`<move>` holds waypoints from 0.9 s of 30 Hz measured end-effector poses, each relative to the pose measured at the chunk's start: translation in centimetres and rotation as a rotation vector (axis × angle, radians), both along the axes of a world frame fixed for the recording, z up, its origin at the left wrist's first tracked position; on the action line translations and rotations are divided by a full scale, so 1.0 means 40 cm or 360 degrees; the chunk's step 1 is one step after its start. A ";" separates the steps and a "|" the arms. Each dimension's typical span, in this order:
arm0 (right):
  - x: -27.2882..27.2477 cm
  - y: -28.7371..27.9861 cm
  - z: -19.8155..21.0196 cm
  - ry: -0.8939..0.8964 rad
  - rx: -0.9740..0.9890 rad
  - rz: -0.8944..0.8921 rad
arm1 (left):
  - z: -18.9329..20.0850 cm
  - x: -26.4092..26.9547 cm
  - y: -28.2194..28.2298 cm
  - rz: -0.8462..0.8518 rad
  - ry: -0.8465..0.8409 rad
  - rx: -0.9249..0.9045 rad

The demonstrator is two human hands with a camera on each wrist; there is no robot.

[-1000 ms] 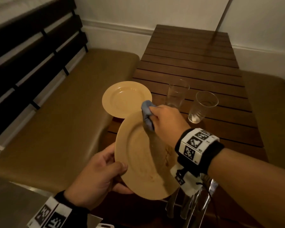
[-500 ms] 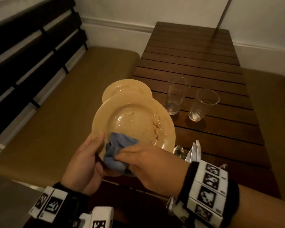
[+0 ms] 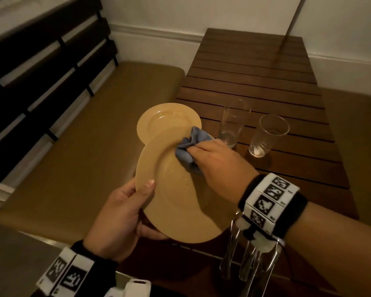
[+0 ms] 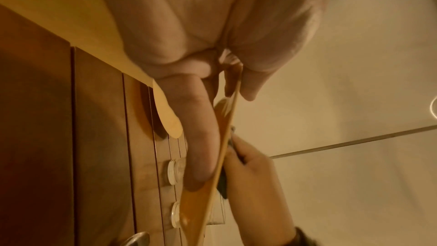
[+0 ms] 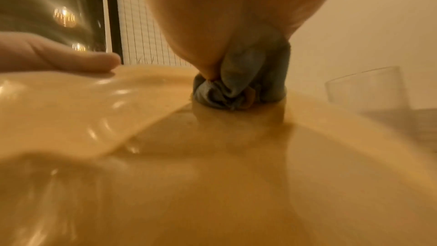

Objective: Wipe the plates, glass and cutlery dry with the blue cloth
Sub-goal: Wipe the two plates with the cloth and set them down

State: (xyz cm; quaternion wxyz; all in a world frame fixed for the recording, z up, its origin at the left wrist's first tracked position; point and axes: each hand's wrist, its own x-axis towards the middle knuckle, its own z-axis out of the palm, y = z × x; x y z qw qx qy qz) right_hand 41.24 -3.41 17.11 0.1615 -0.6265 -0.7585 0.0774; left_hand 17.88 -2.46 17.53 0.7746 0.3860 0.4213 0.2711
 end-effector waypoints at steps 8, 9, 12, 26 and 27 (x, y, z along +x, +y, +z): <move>-0.138 -0.117 0.017 0.0355 -0.0241 0.0590 | -0.026 -0.013 0.024 0.0172 -0.0032 -0.0010; -0.120 -0.141 0.000 0.0283 -0.0316 0.0565 | -0.023 -0.017 0.024 0.0178 -0.0025 -0.0013; -0.051 -0.176 -0.051 -0.0017 -0.0398 0.0408 | -0.018 -0.026 0.020 0.0212 -0.0028 -0.0031; -0.189 -0.130 0.032 0.0736 -0.0416 0.0377 | -0.031 0.037 0.020 0.0242 -0.0136 -0.0333; -0.174 -0.143 0.036 0.0695 -0.0445 0.0462 | -0.027 0.029 0.023 0.0220 -0.0172 -0.0377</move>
